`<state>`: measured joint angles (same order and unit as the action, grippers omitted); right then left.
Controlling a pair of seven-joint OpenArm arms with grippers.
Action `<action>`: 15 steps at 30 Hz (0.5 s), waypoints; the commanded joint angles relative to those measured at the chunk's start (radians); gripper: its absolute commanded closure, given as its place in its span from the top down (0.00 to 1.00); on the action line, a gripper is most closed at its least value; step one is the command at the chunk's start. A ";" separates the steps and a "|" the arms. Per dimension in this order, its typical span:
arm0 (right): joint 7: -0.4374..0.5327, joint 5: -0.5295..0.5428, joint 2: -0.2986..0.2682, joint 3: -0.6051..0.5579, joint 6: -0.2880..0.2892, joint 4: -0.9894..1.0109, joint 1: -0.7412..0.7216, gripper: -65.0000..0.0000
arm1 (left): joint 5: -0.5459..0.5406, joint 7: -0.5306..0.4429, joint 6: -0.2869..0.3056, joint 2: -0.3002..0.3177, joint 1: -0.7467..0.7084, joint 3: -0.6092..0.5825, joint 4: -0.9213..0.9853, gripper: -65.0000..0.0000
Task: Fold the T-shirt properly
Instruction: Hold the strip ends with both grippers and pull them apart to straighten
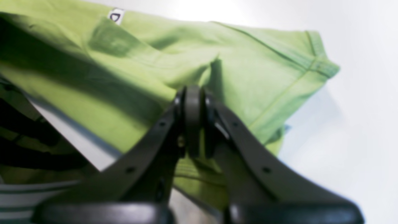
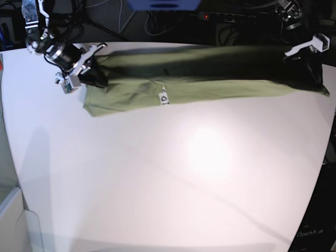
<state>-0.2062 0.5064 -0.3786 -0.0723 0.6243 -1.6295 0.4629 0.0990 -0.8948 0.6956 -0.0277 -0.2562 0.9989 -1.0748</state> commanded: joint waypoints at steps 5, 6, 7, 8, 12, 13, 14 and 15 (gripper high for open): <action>0.023 0.015 -0.009 0.004 0.002 -0.019 -0.017 0.01 | -0.014 -0.033 0.003 0.010 -0.004 0.001 -0.009 0.03; 0.023 0.015 -0.009 0.002 0.002 -0.019 -0.017 0.01 | 0.000 -0.030 0.003 0.010 -0.004 0.001 -0.009 0.03; 0.023 0.015 -0.009 0.002 0.002 -0.019 -0.017 0.01 | 0.029 -0.028 0.003 0.010 -0.004 0.002 -0.009 0.03; 0.023 0.015 -0.009 0.002 0.002 -0.019 -0.017 0.01 | 0.063 -0.028 0.003 0.010 -0.005 0.004 -0.008 0.03; 0.023 0.015 -0.009 0.002 0.002 -0.019 -0.017 0.01 | 0.141 -0.027 0.003 -0.007 -0.022 0.004 -0.008 0.03; 0.023 0.015 -0.009 0.002 0.002 -0.019 -0.017 0.01 | 0.155 -0.027 0.003 -0.016 -0.028 0.004 -0.008 0.03; 0.023 0.015 -0.009 0.002 0.002 -0.019 -0.017 0.01 | 0.170 -0.027 0.003 -0.025 -0.030 0.005 -0.009 0.03; 0.023 0.015 -0.009 0.004 0.002 -0.019 -0.017 0.01 | 0.187 -0.027 0.003 -0.031 -0.036 0.008 -0.009 0.03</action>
<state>-0.2092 0.5064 -0.3786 -0.0742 0.6243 -1.6306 0.4469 0.2996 -0.8890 0.6941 -0.0681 -0.2855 1.0039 -1.0710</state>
